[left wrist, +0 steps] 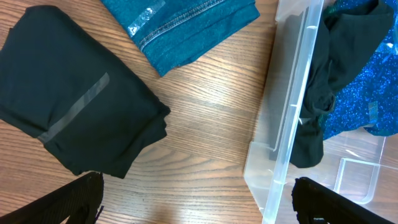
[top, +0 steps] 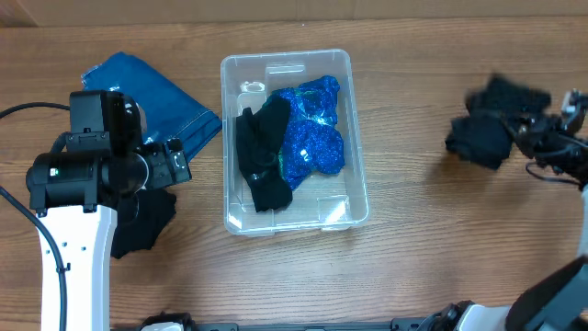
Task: Pack container
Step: 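Place the black garment into the bin's lower right and press it flat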
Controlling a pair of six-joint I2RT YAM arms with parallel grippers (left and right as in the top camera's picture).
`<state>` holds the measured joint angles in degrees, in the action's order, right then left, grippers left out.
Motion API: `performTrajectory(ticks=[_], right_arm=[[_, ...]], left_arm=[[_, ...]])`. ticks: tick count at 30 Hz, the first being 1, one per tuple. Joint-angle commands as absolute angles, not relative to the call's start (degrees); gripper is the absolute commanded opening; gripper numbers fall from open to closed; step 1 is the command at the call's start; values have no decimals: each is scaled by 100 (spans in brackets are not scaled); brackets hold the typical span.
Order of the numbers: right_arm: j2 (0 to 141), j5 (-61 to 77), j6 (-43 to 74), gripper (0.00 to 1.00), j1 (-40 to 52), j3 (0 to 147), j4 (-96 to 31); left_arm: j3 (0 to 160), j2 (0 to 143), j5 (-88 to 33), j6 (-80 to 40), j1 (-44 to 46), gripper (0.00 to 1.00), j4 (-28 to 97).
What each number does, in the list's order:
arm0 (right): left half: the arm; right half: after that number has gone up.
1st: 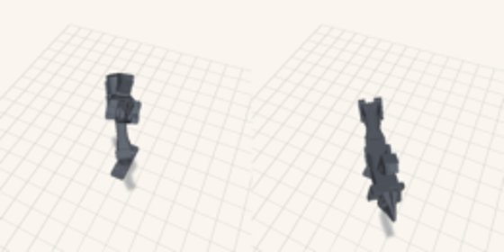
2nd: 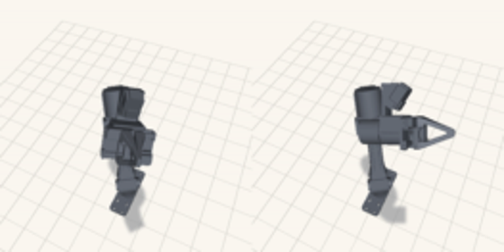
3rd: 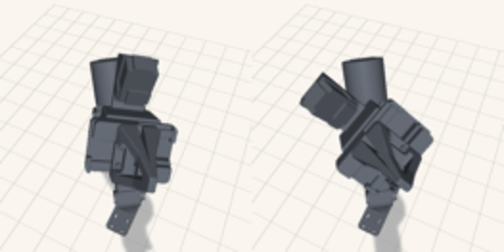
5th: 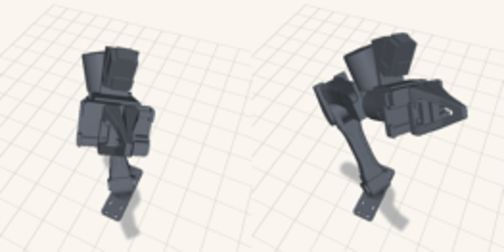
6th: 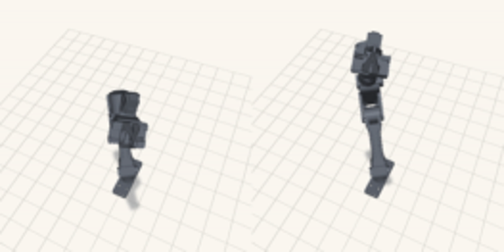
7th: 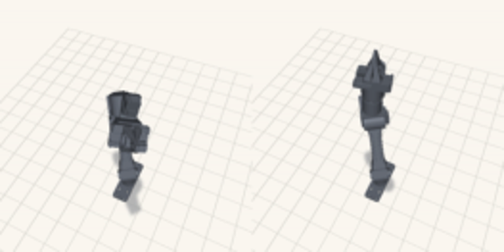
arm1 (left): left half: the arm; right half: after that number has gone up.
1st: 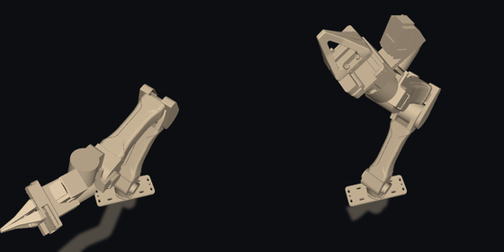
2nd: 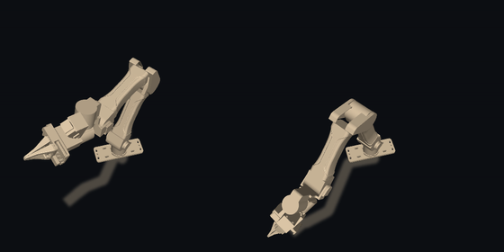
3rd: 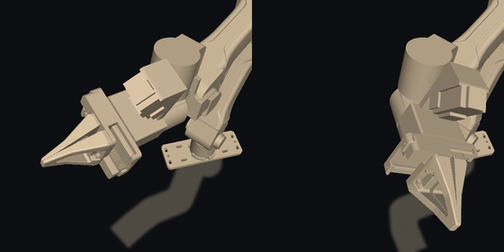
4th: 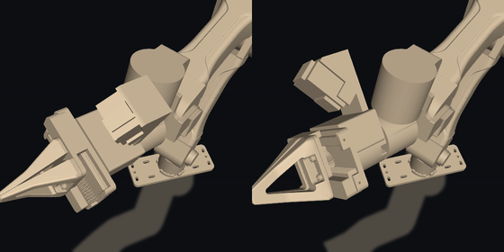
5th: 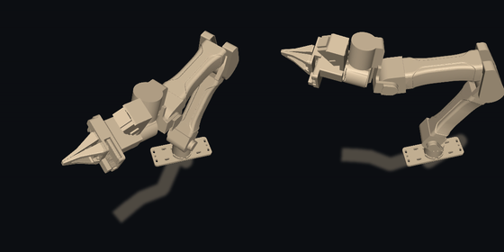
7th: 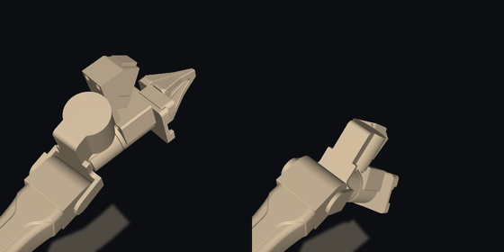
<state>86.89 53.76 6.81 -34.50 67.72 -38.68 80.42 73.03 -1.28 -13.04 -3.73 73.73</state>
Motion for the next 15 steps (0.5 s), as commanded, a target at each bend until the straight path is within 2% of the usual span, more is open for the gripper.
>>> performTrajectory(ticks=[1,2,5,9,12,15], right_arm=[[7754,5308,661,4,-2287,7321,-3942],[7588,5192,661,4,-2008,7345,-3942],[6995,4418,661,4,-261,7347,-4040],[7140,3301,663,4,1614,7345,-4305],[7599,2591,467,4,2644,7341,-4707],[8274,2097,119,4,3153,7341,-4991]], left_arm=[[8171,7308,-106,-1177,-325,100,7349],[8171,7308,-106,-1177,-325,100,7347],[8171,7308,-108,-1179,-325,100,7345],[8171,7308,-108,-1179,-325,100,7345],[8171,7308,-108,-1179,-325,100,7347],[8171,7308,-106,-1179,-325,100,7345]])
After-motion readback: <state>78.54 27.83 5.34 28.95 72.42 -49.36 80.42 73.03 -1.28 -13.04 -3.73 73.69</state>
